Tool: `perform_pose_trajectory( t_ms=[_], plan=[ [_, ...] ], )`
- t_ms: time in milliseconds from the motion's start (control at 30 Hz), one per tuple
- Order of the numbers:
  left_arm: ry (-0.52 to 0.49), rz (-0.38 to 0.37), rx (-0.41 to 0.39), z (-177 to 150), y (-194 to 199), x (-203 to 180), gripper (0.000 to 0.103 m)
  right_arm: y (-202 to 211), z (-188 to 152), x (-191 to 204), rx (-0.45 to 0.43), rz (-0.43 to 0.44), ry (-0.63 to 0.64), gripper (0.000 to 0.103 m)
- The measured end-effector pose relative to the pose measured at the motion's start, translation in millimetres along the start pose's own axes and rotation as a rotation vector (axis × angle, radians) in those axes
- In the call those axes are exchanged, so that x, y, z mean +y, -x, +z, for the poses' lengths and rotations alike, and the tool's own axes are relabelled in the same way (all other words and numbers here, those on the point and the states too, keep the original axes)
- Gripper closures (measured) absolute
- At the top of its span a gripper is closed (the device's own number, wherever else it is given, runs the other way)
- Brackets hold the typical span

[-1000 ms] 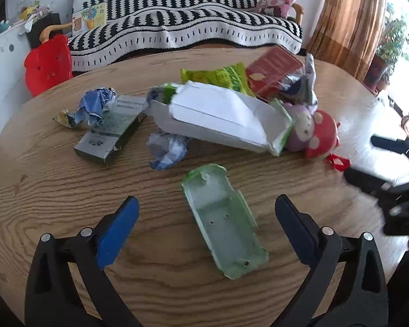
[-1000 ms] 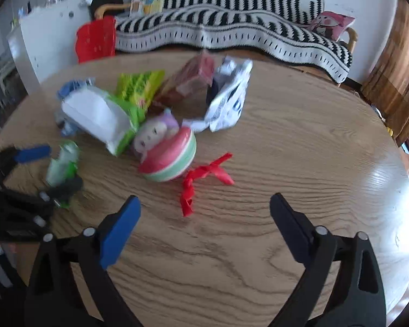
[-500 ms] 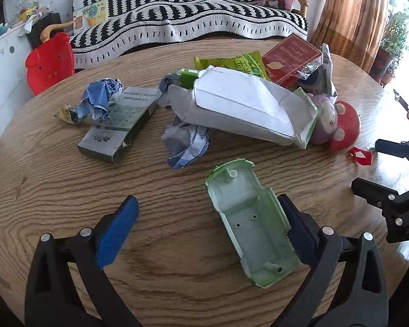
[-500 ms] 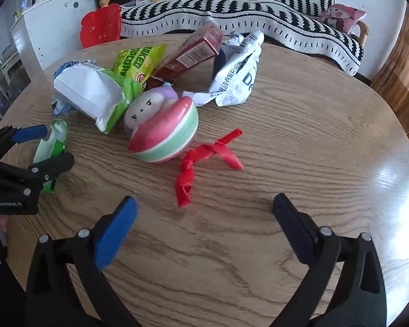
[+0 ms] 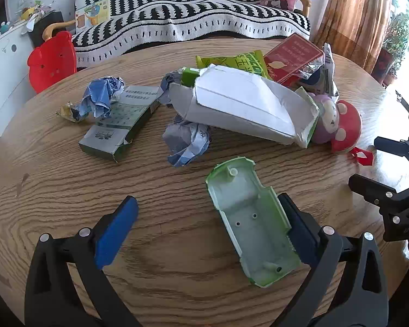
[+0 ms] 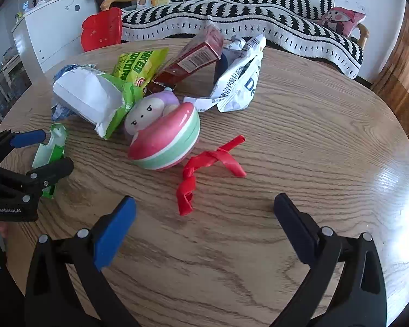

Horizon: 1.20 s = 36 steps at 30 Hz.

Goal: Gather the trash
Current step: 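Grasp the red ribbon with the right tool while the left tool grasps the green plastic tray, then carry the ribbon and tray to the black bin and open both tools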

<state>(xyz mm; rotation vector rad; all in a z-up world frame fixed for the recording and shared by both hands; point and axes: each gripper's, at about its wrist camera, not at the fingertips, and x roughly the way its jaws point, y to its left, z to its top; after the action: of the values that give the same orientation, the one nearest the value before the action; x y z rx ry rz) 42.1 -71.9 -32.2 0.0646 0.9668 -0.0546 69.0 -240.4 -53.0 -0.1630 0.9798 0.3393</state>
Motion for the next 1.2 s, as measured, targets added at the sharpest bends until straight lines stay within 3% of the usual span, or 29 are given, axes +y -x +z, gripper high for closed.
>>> perform_pose_trajectory(
  t_ms=[67, 133, 167, 200, 267, 400, 600, 1033, 1200],
  plan=[
    [0.001, -0.006, -0.002, -1, 2, 0, 0.008, 0, 2, 0, 0.006, 0.001, -0.002, 0.011],
    [-0.020, -0.012, -0.040, 0, 9, -3, 0.066, 6, 2, 2, -0.018, 0.010, 0.009, 0.044],
    [-0.036, -0.008, -0.036, 1, 10, -5, 0.067, 9, 3, 3, -0.029, 0.022, 0.013, 0.080],
    [-0.021, -0.034, -0.033, 1, 10, -5, 0.067, 10, 2, 3, -0.028, 0.031, 0.007, 0.091],
    [-0.003, -0.074, -0.031, 1, 12, -7, 0.067, 10, 2, 3, -0.026, 0.049, 0.003, 0.091],
    [-0.015, -0.066, -0.061, 1, 21, -13, 0.067, 13, 2, 7, -0.034, 0.044, 0.010, 0.092],
    [0.014, -0.089, -0.082, 1, 31, -14, 0.067, 39, 5, -9, -0.133, 0.012, -0.065, 0.092],
    [0.030, -0.089, -0.066, -8, 32, -12, 0.067, 35, -4, 4, -0.076, 0.046, -0.030, 0.092],
    [0.047, -0.108, -0.078, -5, 35, -14, 0.067, 41, -6, 2, -0.095, 0.045, -0.032, 0.092]
  ],
)
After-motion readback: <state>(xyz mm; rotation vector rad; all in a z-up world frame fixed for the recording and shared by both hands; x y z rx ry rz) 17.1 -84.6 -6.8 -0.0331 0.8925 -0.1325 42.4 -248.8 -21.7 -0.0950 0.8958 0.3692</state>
